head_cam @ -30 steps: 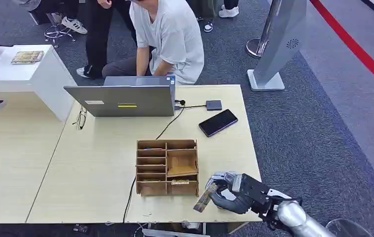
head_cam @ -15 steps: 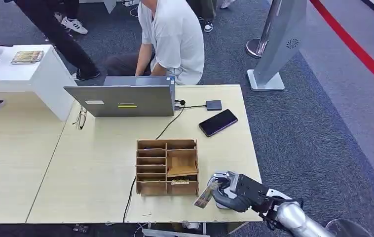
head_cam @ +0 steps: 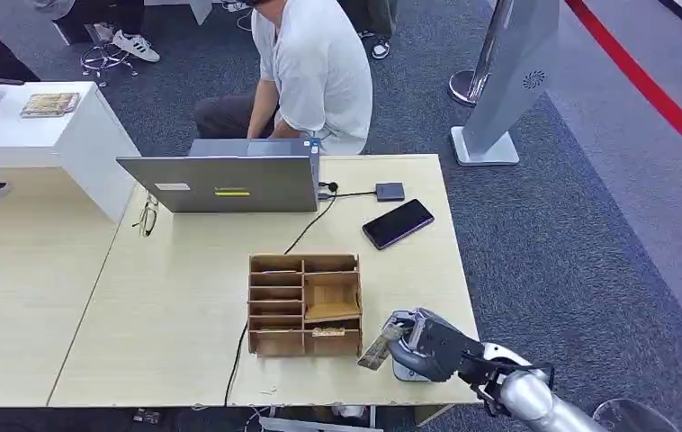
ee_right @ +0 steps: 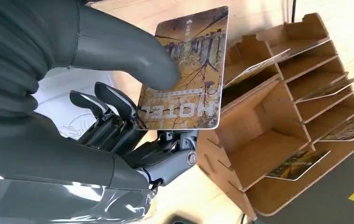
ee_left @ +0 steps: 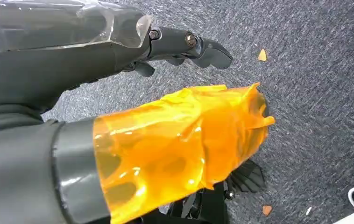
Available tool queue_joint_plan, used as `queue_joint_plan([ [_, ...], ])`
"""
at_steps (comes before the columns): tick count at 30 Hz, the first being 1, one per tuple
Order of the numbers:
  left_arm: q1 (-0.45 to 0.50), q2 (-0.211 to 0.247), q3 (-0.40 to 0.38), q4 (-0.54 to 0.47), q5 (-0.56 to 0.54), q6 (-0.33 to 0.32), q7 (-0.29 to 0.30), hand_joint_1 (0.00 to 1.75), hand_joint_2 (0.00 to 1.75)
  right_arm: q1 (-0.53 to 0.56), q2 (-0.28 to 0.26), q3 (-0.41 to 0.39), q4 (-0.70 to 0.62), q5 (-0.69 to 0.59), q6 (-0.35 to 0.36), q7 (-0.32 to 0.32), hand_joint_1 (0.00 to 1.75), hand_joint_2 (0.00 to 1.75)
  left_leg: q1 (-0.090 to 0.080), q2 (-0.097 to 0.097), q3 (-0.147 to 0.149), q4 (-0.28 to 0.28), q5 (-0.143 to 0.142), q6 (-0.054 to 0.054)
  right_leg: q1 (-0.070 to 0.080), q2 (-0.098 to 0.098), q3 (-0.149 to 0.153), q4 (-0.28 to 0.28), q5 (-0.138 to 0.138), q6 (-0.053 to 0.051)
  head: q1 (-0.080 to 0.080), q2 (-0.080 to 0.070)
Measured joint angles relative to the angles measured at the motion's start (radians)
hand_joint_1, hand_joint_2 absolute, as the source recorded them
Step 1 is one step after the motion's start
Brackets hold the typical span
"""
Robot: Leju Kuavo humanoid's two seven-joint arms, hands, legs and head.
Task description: Pass the card to the sensor for recognition and then transmit it.
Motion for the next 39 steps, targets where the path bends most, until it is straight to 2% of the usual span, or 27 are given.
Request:
queue_joint_plan([
  [22,-0.001,-0.001,-0.018,0.0,0.011,-0.043,-0.011,0.0,0.0,-0.005,0.023,-0.016,0.027,0.135,-0.047,0.043,1.75,1.75,0.0,0.0,0.0,0.0,0.0,0.0,0.0,0.0,0.0,0.0,0.0,0.0,0.0,0.0],
  [29,-0.001,-0.001,-0.019,0.0,0.011,-0.045,-0.011,0.0,0.0,-0.005,0.026,-0.022,0.027,0.137,-0.049,0.045,1.75,1.75,0.0,0.0,0.0,0.0,0.0,0.0,0.0,0.0,0.0,0.0,0.0,0.0,0.0,0.0],
  [35,-0.001,-0.002,-0.024,0.0,0.011,-0.051,-0.009,0.0,0.0,-0.015,0.032,-0.021,0.027,0.224,-0.085,0.081,1.75,1.75,0.0,0.0,0.0,0.0,0.0,0.0,0.0,0.0,0.0,0.0,0.0,0.0,0.0,0.0],
  [39,-0.001,-0.005,-0.024,0.002,0.011,-0.053,-0.009,0.0,0.0,-0.024,0.037,-0.021,0.028,0.238,-0.092,0.088,1.75,1.75,0.0,0.0,0.0,0.0,0.0,0.0,0.0,0.0,0.0,0.0,0.0,0.0,0.0,0.0],
])
